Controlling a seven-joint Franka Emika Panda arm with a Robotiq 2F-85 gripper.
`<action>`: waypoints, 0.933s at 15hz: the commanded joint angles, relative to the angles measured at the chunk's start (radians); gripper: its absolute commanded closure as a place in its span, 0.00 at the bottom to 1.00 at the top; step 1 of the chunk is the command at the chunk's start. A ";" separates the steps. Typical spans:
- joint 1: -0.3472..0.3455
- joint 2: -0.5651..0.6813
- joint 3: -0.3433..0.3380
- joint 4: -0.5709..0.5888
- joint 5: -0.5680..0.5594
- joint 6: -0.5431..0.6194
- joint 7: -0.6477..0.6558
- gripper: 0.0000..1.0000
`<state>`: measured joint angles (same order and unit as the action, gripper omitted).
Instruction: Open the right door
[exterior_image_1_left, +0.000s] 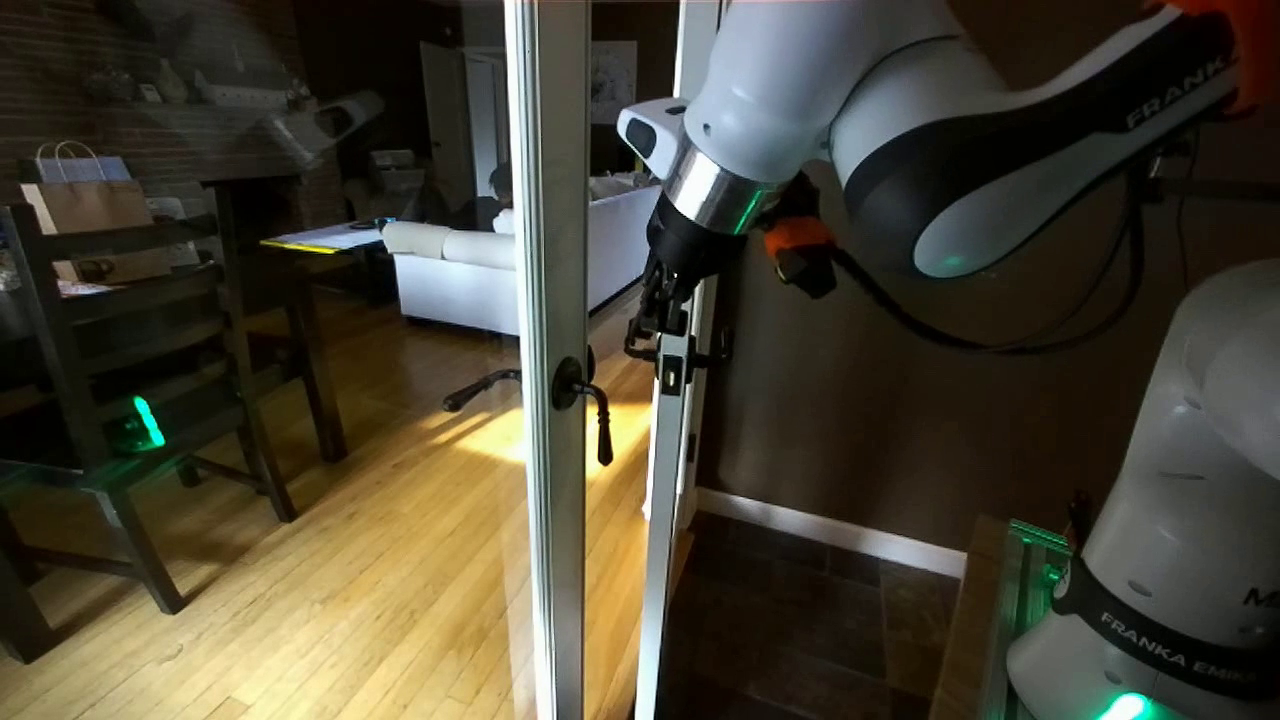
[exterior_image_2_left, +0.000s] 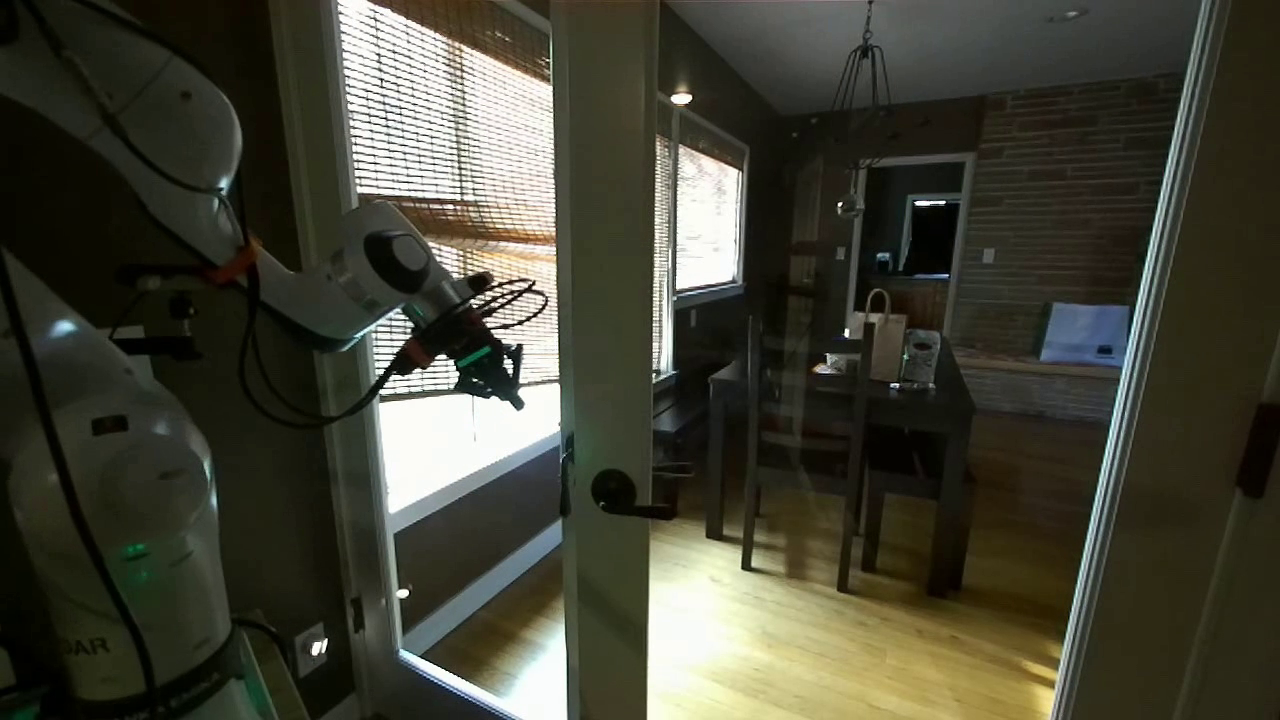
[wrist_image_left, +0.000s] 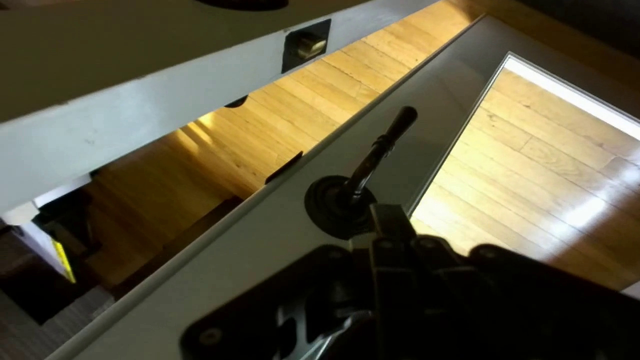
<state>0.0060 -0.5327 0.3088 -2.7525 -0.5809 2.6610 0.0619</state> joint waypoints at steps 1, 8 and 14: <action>-0.080 0.021 0.021 0.000 -0.120 0.075 0.124 1.00; -0.281 0.035 0.091 0.000 -0.417 0.157 0.388 1.00; -0.386 0.044 0.173 0.000 -0.621 0.153 0.572 1.00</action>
<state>-0.3309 -0.4906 0.4381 -2.7527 -1.0999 2.7960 0.5421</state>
